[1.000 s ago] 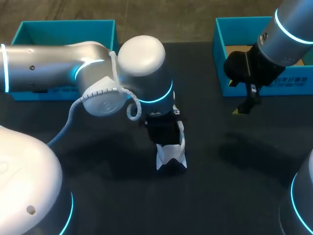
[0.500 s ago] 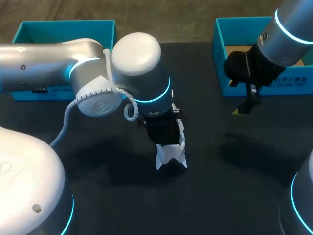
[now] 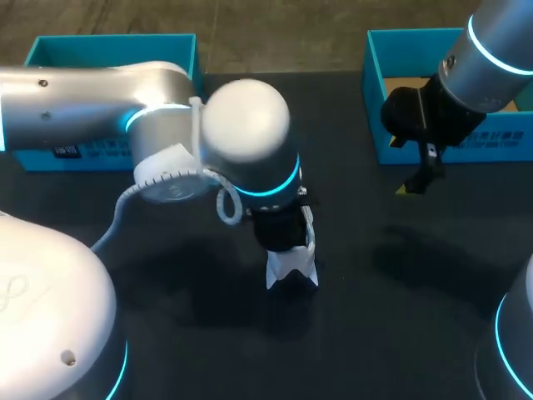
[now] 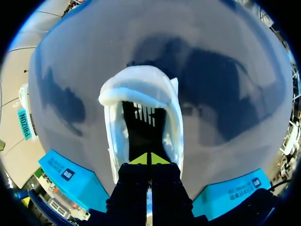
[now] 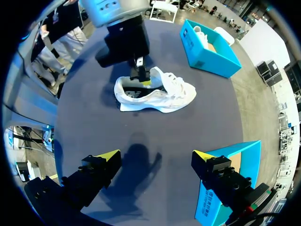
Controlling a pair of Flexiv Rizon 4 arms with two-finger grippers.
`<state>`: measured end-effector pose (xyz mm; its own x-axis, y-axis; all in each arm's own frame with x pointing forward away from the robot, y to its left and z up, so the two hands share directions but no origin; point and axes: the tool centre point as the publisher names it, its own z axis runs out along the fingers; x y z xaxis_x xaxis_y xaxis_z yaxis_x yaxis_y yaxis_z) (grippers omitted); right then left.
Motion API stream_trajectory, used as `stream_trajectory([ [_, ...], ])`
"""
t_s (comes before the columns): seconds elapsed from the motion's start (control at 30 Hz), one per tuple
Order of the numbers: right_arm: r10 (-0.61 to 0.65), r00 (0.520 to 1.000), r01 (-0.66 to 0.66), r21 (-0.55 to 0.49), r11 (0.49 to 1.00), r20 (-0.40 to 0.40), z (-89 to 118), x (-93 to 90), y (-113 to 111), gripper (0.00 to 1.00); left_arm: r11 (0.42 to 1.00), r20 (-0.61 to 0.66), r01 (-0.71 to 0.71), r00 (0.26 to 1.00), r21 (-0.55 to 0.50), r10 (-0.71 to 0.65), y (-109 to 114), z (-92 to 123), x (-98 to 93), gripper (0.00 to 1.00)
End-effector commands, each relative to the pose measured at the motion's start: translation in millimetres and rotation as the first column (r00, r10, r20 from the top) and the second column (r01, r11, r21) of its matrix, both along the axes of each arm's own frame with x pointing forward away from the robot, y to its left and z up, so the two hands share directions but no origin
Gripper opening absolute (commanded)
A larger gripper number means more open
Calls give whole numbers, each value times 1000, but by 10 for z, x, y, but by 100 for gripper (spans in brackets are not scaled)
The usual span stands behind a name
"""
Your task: Take the shoe out of the shoebox, open the shoe tongue, remove and reinsert the insole, then place the shoe into the shoebox
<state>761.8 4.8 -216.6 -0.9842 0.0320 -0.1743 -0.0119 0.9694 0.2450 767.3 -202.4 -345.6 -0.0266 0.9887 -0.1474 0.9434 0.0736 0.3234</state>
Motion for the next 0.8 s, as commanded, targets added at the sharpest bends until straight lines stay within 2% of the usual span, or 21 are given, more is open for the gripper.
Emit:
stream_trajectory([
  [0.03, -2, 1000, 2, -2, 1000, 1, -12, 0, 10, 100, 998, 50, -39, 998, 48, 37, -105, -17, -9, 0],
  [0.1, -2, 1000, 2, -2, 1000, 1, -12, 0, 10, 100, 997, 77, -52, 996, 65, 47, -107, -28, 20, 0],
  [0.13, -2, 1000, 2, -2, 1000, 1, -12, 0, 10, 100, 996, 79, -53, 996, 74, 47, -107, -33, 26, 8],
  [0.17, -2, 1000, 2, -2, 1000, 1, -12, 0, 10, 100, 995, 78, -53, 996, 79, 47, -106, -37, 28, 22],
  [0.23, -2, 1000, 2, -2, 1000, 1, -12, 0, 10, 100, 994, 86, -53, 995, 95, 45, -102, -45, 27, 23],
  [0.3, -2, 1000, 2, -2, 1000, 1, -12, 0, 10, 100, 994, 88, -57, 995, 97, 48, -98, -52, 30, 35],
  [0.33, -2, 1000, 2, -2, 1000, 1, -12, 0, 10, 100, 993, 90, -59, 995, 99, 50, -96, -55, 31, 49],
  [0.37, -2, 1000, 2, -2, 1000, 1, -12, 0, 10, 100, 993, 91, -60, 995, 101, 50, -87, -57, 28, 72],
  [0.4, -2, 1000, 2, -2, 1000, 1, -12, 0, 10, 100, 993, 91, -59, 995, 103, 50, -76, -52, 19, 89],
  [0.43, -2, 1000, 2, -2, 1000, 1, -12, 0, 10, 100, 993, 92, -59, 995, 104, 49, -64, -43, 11, 100],
  [0.8, -2, 1000, 2, -2, 1000, 1, -12, 0, 10, 100, 991, 107, -66, 993, 118, 54, 22, 3, 34, 100],
])
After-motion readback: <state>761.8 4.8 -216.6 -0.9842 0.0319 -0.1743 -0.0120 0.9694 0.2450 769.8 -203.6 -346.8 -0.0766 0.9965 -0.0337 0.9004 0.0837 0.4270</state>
